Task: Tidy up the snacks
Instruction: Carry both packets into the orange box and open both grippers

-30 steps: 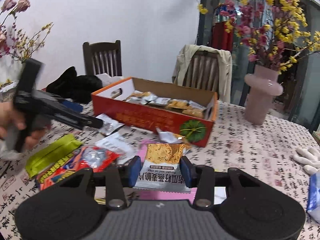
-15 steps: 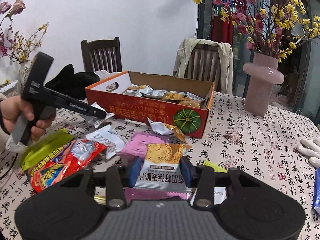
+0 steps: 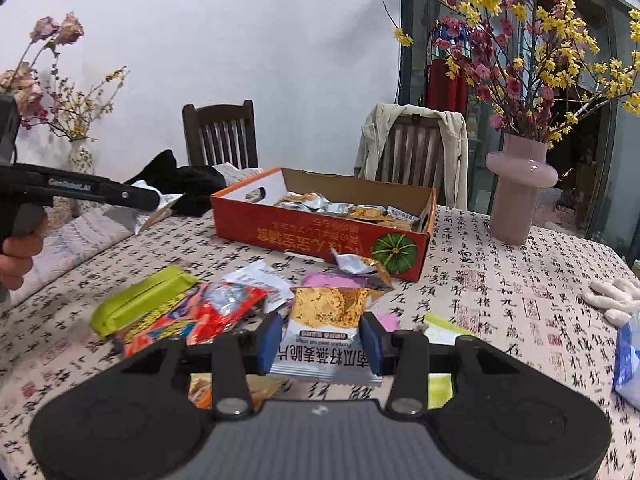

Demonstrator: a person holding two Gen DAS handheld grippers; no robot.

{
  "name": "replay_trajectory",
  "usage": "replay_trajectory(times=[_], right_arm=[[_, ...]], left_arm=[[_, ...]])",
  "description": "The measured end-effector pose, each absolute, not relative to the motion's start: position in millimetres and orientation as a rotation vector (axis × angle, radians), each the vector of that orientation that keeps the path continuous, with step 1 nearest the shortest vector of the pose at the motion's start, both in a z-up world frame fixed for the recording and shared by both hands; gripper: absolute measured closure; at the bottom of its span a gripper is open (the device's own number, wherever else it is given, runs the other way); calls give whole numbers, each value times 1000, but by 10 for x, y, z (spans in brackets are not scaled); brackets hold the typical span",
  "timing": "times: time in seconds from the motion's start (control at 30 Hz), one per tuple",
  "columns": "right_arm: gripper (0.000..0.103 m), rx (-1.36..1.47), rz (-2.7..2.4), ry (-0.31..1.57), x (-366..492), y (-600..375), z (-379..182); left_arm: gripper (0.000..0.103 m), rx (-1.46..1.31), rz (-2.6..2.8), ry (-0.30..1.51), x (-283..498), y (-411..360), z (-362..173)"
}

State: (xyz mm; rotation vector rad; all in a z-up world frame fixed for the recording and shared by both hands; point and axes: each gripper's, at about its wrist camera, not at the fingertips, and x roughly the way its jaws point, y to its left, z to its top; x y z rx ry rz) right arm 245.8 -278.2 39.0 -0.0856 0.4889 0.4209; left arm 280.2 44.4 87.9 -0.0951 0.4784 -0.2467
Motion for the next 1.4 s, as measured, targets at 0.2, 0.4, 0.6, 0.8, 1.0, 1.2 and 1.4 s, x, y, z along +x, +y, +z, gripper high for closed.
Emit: replay_trajectory(times=[0.2, 0.4, 0.6, 0.8, 1.0, 1.2, 1.4], right_arm=[[61, -85, 409, 482, 2223, -2735, 396], [61, -60, 404, 492, 2200, -2691, 374], [61, -86, 408, 476, 2367, -2616, 437], [61, -139, 403, 418, 2798, -2528, 673], [61, -146, 417, 406, 3573, -2416, 942], [61, -47, 476, 522, 4601, -2108, 906], [61, -19, 518, 672, 5347, -1594, 501]], left_arm=[[55, -124, -255, 465, 2590, 554, 852], [55, -139, -272, 444, 2562, 593, 875], [55, -80, -278, 426, 2789, 611, 968], [55, -9, -286, 383, 3396, 576, 1132], [55, 29, -274, 414, 4223, 552, 1061], [55, 83, -227, 505, 4952, 438, 728], [44, 132, -201, 541, 5265, 432, 476]])
